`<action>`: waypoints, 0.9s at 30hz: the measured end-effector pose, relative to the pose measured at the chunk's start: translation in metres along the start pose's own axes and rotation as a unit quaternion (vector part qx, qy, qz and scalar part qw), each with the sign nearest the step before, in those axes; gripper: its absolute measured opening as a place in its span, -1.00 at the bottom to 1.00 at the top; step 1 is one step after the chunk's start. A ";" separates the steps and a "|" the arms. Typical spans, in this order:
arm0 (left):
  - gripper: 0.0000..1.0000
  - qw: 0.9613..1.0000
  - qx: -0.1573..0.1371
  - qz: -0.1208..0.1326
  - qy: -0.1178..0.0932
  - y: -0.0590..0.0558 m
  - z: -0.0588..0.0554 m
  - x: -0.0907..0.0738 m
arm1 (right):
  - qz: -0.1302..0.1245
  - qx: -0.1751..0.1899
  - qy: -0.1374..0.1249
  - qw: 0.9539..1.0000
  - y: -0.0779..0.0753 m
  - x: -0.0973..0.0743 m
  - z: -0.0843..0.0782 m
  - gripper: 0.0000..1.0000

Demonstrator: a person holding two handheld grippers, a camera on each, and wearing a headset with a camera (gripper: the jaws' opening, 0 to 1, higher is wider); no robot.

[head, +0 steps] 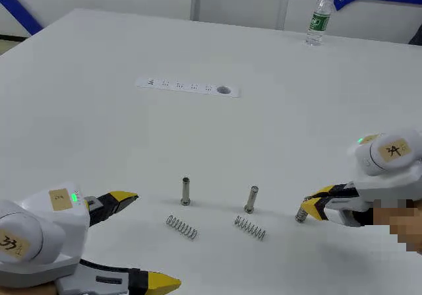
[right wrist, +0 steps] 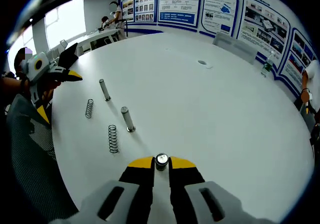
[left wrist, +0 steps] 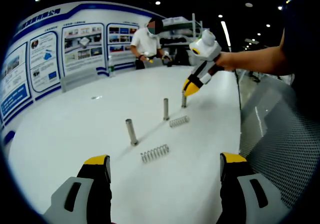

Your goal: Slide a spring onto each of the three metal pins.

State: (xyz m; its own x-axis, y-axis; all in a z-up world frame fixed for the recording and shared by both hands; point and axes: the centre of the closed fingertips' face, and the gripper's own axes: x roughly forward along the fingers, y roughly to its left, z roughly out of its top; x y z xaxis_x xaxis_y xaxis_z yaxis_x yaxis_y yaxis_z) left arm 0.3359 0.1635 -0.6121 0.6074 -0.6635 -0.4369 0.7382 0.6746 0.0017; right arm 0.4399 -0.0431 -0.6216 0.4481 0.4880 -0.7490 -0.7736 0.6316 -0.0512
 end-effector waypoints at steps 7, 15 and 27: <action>0.84 1.000 0.001 -0.001 0.001 0.000 0.000 0.000 | 0.000 0.001 0.004 1.000 -0.001 0.001 -0.004 -0.71; 0.84 1.000 0.002 -0.001 -0.001 -0.001 0.001 0.001 | -0.002 0.007 0.011 1.000 0.001 -0.002 -0.014 -0.70; 0.84 1.000 0.001 0.001 -0.002 0.000 0.002 -0.001 | 0.015 0.005 0.019 1.000 0.022 -0.004 -0.024 -0.69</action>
State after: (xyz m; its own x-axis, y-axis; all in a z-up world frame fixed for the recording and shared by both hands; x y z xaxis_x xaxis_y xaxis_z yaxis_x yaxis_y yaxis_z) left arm 0.3356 0.1633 -0.6103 0.6101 -0.6639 -0.4324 0.7379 0.6749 0.0050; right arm 0.4098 -0.0457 -0.6359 0.4071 0.4829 -0.7753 -0.7817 0.6233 -0.0222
